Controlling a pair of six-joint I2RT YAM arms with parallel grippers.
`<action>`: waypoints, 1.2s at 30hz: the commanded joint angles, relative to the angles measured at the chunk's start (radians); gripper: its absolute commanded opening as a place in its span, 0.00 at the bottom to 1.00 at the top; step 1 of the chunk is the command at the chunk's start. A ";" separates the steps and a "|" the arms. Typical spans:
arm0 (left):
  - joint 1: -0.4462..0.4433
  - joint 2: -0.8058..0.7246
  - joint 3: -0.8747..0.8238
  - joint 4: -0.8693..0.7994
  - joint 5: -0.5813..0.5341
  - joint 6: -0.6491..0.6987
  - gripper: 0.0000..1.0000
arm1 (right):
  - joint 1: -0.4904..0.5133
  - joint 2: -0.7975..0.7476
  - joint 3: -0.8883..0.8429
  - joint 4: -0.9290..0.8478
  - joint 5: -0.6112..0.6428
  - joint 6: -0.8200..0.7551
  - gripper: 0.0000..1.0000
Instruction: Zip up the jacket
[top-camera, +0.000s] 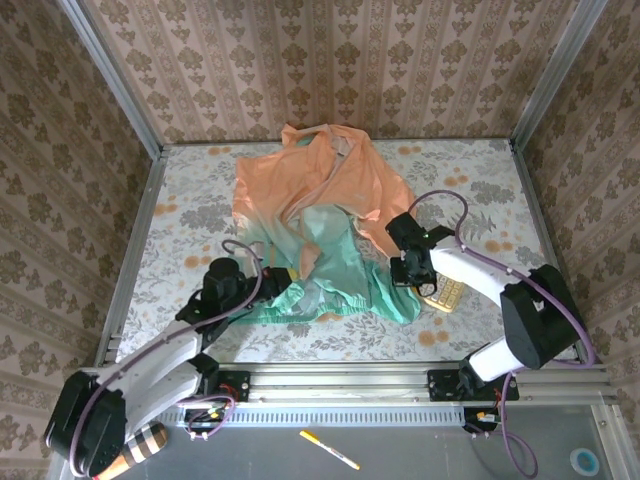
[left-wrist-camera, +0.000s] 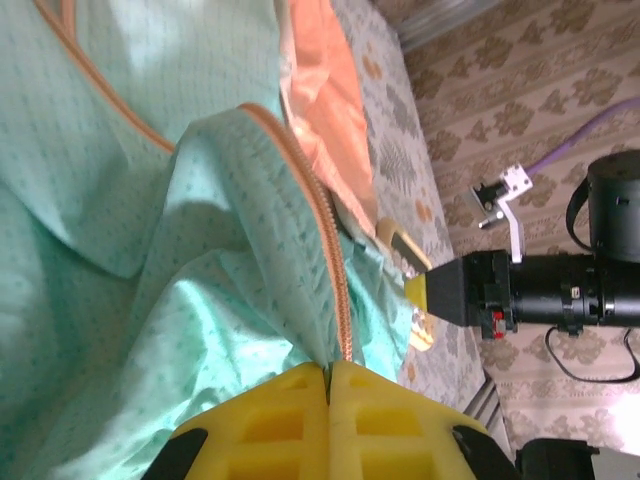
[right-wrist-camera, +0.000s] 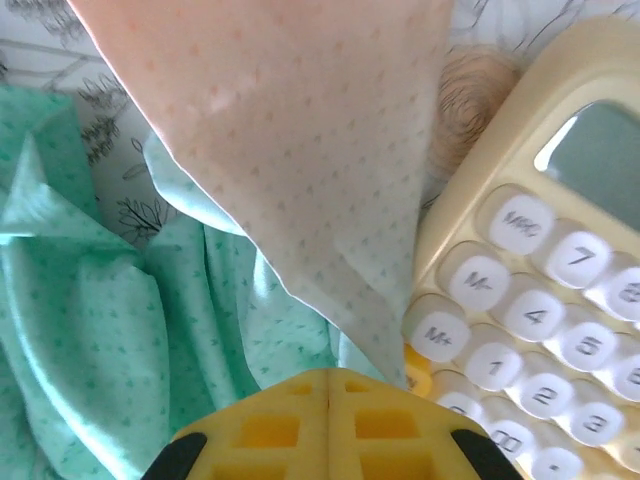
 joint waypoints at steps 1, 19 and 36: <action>0.047 -0.090 0.060 -0.183 0.029 0.070 0.00 | 0.003 -0.054 0.046 -0.059 0.086 -0.029 0.00; 0.226 -0.500 0.203 -0.752 -0.284 0.119 0.00 | 0.055 0.038 0.153 0.027 -0.018 -0.046 0.30; 0.226 -0.446 0.089 -0.567 -0.112 0.040 0.00 | 0.381 0.430 0.374 0.083 -0.091 -0.141 0.42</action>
